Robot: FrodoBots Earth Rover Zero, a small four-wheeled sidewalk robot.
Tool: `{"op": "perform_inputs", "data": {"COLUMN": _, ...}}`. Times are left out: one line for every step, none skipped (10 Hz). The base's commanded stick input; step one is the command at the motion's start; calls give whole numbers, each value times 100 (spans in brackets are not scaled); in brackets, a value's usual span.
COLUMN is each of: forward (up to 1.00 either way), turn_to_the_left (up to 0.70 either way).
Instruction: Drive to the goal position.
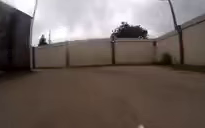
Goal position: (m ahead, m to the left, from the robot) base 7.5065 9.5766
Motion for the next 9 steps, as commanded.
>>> {"op": "perform_inputs", "data": {"forward": 30, "turn_to_the_left": 0}}
{"op": "perform_inputs", "data": {"forward": 30, "turn_to_the_left": 0}}
{"op": "perform_inputs", "data": {"forward": 30, "turn_to_the_left": 0}}
{"op": "perform_inputs", "data": {"forward": 30, "turn_to_the_left": 0}}
{"op": "perform_inputs", "data": {"forward": 30, "turn_to_the_left": 0}}
{"op": "perform_inputs", "data": {"forward": 30, "turn_to_the_left": 0}}
{"op": "perform_inputs", "data": {"forward": 30, "turn_to_the_left": 0}}
{"op": "perform_inputs", "data": {"forward": 30, "turn_to_the_left": 0}}
{"op": "perform_inputs", "data": {"forward": 30, "turn_to_the_left": 0}}
